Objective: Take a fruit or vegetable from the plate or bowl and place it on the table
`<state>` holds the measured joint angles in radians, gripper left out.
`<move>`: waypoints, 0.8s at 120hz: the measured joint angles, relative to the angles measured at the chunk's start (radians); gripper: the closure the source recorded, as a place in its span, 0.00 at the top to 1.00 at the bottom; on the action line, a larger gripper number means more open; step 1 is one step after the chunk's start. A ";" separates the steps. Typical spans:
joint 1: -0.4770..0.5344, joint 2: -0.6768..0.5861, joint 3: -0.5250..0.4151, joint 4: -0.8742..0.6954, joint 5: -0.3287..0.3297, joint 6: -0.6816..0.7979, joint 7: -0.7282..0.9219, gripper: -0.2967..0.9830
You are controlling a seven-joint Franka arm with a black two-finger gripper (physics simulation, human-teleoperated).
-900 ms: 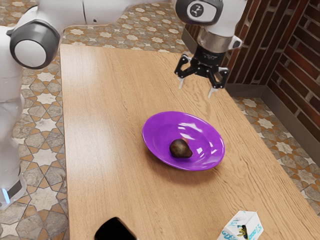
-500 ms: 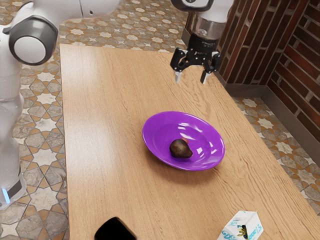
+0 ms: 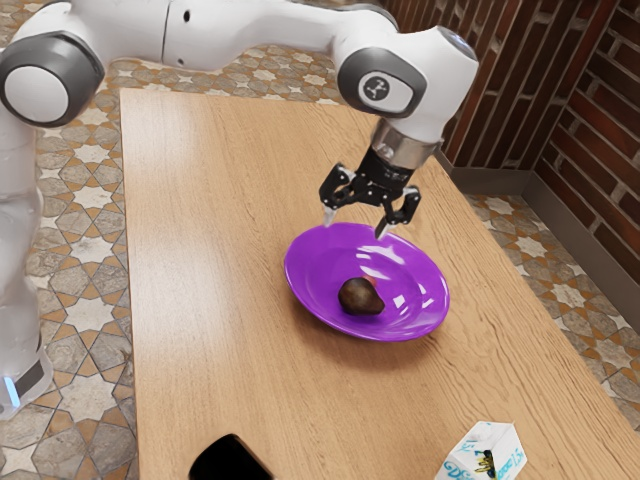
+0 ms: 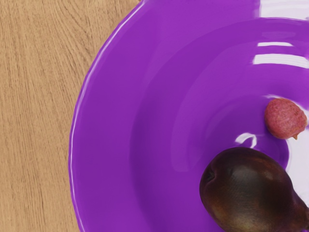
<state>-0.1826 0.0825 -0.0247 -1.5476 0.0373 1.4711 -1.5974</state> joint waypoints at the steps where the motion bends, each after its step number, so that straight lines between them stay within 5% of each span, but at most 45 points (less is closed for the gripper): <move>1: 0.000 0.000 0.000 -0.001 0.002 0.003 0.007 0.77; 96: -0.002 0.001 0.000 -0.004 0.031 0.099 0.423 0.77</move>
<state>-0.1843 0.0834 -0.0245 -1.5513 0.0679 1.5701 -1.1739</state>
